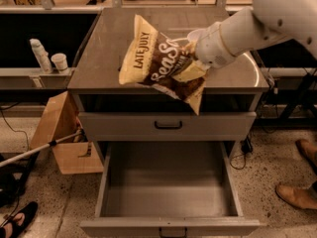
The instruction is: Pick brown chip bag from middle drawer and place on counter
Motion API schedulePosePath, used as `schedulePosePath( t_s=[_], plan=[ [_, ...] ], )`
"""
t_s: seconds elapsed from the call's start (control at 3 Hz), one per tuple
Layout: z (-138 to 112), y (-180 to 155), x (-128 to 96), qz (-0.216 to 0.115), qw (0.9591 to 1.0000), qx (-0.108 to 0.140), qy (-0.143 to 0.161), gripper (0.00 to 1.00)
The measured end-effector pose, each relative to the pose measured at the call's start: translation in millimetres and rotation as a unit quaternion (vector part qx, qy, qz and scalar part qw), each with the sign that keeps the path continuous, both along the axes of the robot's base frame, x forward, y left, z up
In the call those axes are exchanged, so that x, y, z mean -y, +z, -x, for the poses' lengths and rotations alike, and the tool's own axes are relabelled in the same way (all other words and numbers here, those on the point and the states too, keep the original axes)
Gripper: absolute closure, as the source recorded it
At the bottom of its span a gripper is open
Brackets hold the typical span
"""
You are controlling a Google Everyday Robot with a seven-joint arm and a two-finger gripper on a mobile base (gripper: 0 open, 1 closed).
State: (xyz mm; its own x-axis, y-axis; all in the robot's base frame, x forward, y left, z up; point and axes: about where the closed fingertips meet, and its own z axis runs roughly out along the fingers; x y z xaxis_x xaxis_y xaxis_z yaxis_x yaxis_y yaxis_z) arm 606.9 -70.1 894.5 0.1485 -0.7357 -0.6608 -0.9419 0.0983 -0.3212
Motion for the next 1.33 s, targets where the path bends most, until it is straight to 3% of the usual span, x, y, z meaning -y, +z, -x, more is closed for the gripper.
schedulePosePath(
  t_s=[0.33, 0.67, 1.33],
  plan=[
    [-16, -22, -22, 0.022, 0.9995, 0.023, -0.005, 1.0],
    [-16, -23, -23, 0.022, 0.9995, 0.024, -0.007, 1.0],
    [-53, -2, -25, 0.031, 0.997, 0.061, -0.036, 1.0]
  ],
)
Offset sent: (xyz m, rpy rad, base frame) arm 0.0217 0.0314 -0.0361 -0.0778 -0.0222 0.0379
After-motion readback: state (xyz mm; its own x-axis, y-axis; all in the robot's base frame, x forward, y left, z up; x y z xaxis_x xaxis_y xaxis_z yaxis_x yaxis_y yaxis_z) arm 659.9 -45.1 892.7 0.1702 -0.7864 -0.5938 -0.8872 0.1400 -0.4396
